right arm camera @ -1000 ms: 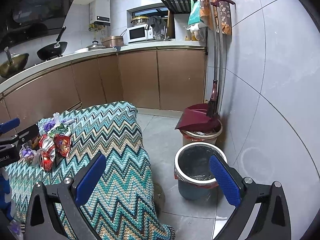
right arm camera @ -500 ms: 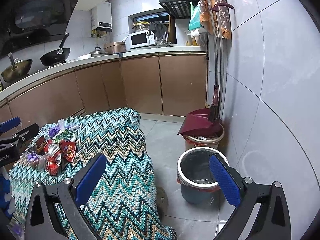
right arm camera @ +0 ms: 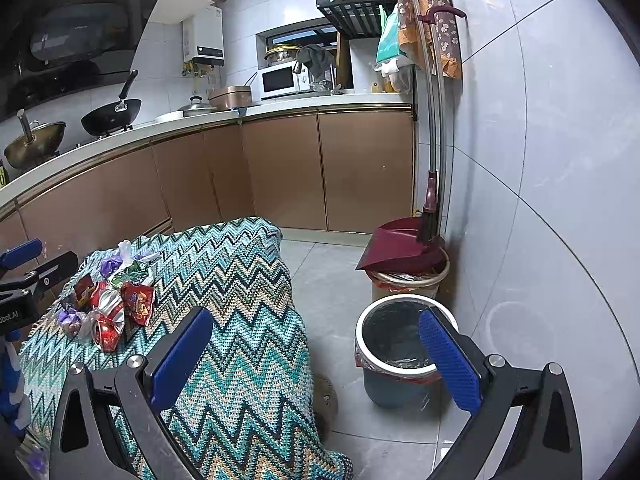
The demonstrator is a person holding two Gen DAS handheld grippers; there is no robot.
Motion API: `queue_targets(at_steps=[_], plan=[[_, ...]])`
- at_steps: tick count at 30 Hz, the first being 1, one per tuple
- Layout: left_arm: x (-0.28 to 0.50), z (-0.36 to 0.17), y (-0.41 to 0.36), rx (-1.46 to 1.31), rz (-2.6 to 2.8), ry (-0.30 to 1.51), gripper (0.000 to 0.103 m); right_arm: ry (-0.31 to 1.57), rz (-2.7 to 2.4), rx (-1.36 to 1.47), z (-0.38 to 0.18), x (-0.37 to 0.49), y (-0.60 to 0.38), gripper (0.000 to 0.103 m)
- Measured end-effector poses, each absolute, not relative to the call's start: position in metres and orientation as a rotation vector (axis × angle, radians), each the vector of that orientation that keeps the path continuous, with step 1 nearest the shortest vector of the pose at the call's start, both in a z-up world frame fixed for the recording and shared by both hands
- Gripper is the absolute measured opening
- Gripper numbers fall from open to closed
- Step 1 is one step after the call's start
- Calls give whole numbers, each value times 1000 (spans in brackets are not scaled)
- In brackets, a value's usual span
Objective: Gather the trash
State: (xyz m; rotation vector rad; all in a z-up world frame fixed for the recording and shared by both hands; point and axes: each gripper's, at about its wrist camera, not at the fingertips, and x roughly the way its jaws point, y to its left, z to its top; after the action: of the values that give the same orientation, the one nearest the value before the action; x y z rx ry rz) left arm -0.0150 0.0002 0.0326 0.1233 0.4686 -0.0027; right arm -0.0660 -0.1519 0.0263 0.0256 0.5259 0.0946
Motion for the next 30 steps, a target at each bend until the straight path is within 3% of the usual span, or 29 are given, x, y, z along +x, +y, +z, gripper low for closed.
queue_targets(at_steps=[30], plan=[[8, 6, 34, 9, -135, 522, 100, 581, 132, 8, 8, -25, -122, 103]])
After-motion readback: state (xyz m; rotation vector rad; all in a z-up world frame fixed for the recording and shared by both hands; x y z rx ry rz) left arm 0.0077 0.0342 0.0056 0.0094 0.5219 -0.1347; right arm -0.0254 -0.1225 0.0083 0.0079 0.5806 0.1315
